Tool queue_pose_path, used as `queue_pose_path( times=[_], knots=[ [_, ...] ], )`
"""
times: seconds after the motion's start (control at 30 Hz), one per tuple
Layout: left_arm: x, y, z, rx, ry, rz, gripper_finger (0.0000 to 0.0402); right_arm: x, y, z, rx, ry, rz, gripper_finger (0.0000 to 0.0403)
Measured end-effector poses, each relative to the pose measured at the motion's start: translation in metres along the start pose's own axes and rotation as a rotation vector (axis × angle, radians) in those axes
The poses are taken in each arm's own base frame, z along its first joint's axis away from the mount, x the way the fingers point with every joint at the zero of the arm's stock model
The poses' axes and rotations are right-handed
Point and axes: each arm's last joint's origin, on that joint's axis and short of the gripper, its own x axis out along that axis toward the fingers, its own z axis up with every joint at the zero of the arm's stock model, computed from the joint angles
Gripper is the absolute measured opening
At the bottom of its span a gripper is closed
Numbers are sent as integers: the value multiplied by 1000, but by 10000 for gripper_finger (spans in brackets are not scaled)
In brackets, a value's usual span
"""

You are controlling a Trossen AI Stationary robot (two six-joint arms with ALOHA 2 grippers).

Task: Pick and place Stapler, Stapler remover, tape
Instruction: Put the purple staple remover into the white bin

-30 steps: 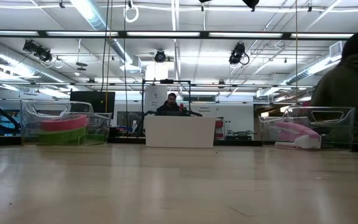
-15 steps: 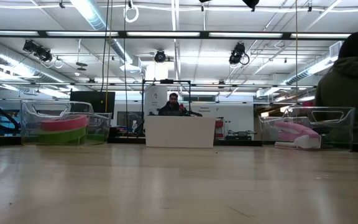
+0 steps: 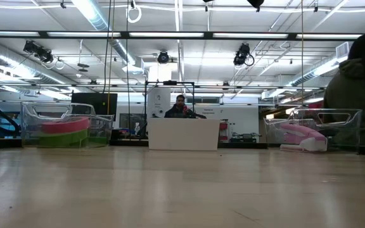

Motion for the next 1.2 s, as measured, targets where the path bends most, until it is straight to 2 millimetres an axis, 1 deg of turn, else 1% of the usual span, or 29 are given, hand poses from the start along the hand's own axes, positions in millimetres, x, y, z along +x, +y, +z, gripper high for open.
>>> queue_pose_path(
  times=[0.07, 0.13, 0.17, 0.3, 0.37, 0.5, 0.63, 0.73, 0.8, 0.87, 1.0, 1.07, 1.2],
  knots=[
    [1, 0, 0, -3, -7, 0, 111, 0, 0, 0, -2, 0, 0, 64],
    [1, 0, 1, -7, -14, -1, 49, 0, 0, 0, -3, 0, 0, 64],
    [1, 0, 1, -10, -17, 0, 39, 0, 0, 0, -3, 0, 0, 64],
    [1, 1, 5, -59, -79, 25, 40, 0, 0, 0, -2, 0, -1, 64],
    [1, 2, 11, -74, -115, 48, 40, 0, -1, 0, -9, -2, -1, 64],
    [-3, 8, 34, -62, -199, 136, 40, 1, -1, 2, -11, -10, 0, 64],
    [-10, 25, 65, -58, -261, 298, 40, 2, -2, 2, -9, -11, -3, 64],
    [-14, 44, 88, -15, -299, 452, 40, 2, -2, 2, -8, -12, -3, 64],
    [-14, 61, 100, 11, -308, 540, 40, 2, -2, 2, -8, -12, -3, 64],
    [-14, 81, 112, -12, -285, 594, 40, 2, -2, 2, -8, -12, -3, 64],
    [-16, 121, 134, -59, -231, 599, 40, 2, -2, 2, -8, -12, -2, 64],
    [-18, 141, 147, -78, -246, 579, 40, 2, -2, 2, -9, -12, -3, 64],
    [-21, 186, 172, -142, -313, 540, 40, 2, -2, 2, -9, -12, -2, 64]
  ],
)
